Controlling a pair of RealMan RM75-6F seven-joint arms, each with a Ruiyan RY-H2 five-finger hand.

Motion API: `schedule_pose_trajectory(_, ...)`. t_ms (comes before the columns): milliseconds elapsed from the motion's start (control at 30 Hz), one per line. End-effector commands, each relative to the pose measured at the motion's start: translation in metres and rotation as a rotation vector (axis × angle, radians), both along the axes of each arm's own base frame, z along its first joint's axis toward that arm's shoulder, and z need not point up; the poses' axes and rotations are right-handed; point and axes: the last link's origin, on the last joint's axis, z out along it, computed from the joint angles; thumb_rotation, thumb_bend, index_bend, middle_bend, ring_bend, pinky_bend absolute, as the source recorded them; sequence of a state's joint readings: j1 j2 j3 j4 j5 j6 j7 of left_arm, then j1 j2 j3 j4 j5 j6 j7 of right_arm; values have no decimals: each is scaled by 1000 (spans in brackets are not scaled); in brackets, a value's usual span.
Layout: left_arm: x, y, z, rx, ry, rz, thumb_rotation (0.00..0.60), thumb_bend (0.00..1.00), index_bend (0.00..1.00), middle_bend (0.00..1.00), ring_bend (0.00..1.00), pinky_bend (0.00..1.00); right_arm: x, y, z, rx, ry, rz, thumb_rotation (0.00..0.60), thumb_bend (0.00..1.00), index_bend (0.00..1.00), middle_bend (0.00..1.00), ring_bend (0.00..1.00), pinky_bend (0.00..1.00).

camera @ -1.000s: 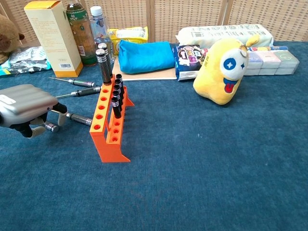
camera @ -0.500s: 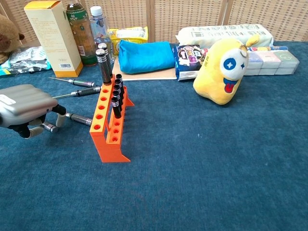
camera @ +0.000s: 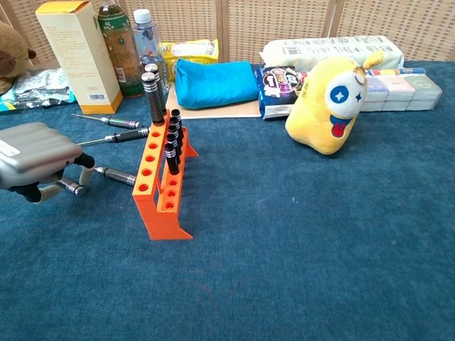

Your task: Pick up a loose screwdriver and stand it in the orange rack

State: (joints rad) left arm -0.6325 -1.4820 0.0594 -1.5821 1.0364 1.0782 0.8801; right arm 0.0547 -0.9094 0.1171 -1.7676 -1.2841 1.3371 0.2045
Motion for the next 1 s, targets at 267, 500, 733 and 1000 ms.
schedule_pose_trajectory(267, -2, -3, -3, 3, -1, 20, 600, 396, 415, 1000, 1000, 1000, 0, 0, 1, -2, -4, 1, 600, 0, 0, 0, 0, 0)
schedule_pose_trajectory(500, -3, -2, -3, 23, -9, 12, 600, 379, 416, 1000, 1000, 1000, 0, 0, 1, -3, -6, 3, 600, 0, 0, 0, 0, 0)
schedule_pose_trajectory(733, -4, -2, -7, 18, 0, 6, 600, 378, 416, 1000, 1000, 1000, 0, 0, 1, -2, -5, 4, 600, 0, 0, 0, 0, 0)
schedule_pose_trajectory(1000, -2, -4, -8, 18, -9, 8, 600, 379, 416, 1000, 1000, 1000, 0, 0, 2, -5, -6, 5, 600, 0, 0, 0, 0, 0)
